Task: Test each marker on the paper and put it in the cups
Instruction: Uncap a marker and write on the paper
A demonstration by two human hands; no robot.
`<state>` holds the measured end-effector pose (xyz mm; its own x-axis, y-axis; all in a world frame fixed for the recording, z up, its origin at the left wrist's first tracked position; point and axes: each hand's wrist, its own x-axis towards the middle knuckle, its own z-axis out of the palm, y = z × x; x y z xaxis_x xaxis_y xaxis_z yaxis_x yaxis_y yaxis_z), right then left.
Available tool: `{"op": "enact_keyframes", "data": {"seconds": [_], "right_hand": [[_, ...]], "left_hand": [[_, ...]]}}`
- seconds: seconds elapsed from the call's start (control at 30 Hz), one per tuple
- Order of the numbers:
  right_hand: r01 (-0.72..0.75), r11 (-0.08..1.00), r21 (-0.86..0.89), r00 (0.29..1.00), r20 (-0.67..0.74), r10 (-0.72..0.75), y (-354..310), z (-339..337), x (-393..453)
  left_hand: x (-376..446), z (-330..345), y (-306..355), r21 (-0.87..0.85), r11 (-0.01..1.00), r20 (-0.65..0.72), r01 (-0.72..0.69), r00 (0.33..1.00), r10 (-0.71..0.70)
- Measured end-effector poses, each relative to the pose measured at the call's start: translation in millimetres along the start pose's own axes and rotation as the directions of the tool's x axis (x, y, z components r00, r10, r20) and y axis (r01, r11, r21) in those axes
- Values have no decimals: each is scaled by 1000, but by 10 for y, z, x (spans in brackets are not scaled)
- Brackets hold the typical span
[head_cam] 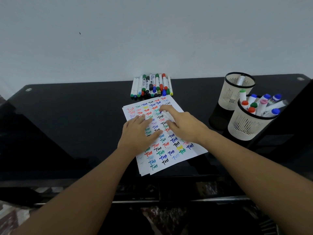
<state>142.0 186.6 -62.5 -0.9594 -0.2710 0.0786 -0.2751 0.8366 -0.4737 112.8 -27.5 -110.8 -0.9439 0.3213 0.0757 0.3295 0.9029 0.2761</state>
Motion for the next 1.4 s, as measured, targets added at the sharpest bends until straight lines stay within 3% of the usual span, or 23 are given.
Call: {"op": "enact_keyframes", "data": {"seconds": [0.1, 0.23, 0.4, 0.47, 0.53, 0.63, 0.73, 0.9, 1.13, 1.4], "right_hand": [[-12, 1000, 23, 1000, -21, 13, -16, 5, -16], [-103, 949, 299, 994, -3, 108, -72, -74, -19], [-216, 864, 456, 970, 2, 242, -118, -141, 30], [-252, 799, 546, 965, 77, 251, -112, -163, 27], [-277, 793, 542, 960, 121, 252, -87, -181, 31], [-257, 816, 518, 960, 37, 279, -66, -198, 31], [-244, 701, 671, 933, -35, 358, -78, -225, 33], [-417, 584, 697, 872, 125, 474, -111, -291, 57], [-287, 827, 483, 881, -205, 426, -83, -415, 64], [-174, 921, 349, 860, -401, 315, -168, -1022, 11]], "left_hand": [[-2, 5, -2, -2, 1000, 0, 3, 1000, -3], [7, -9, 2, -11, 1000, 9, 10, 1000, -10], [-5, -9, 3, -17, 1000, -2, 10, 1000, -10], [-8, -17, 2, -28, 1000, -2, 9, 1000, -9], [-5, -24, 4, -28, 1000, -3, 2, 1000, -2], [-3, -31, 13, -34, 999, 5, 8, 1000, -8], [-12, -32, 11, -47, 999, 3, 4, 1000, -4], [-11, -31, 0, -47, 999, 3, 6, 1000, -6], [-10, -40, 1, -30, 1000, 7, 4, 1000, -4], [12, -10, -38, -16, 1000, -2, -3, 1000, 3]]}}
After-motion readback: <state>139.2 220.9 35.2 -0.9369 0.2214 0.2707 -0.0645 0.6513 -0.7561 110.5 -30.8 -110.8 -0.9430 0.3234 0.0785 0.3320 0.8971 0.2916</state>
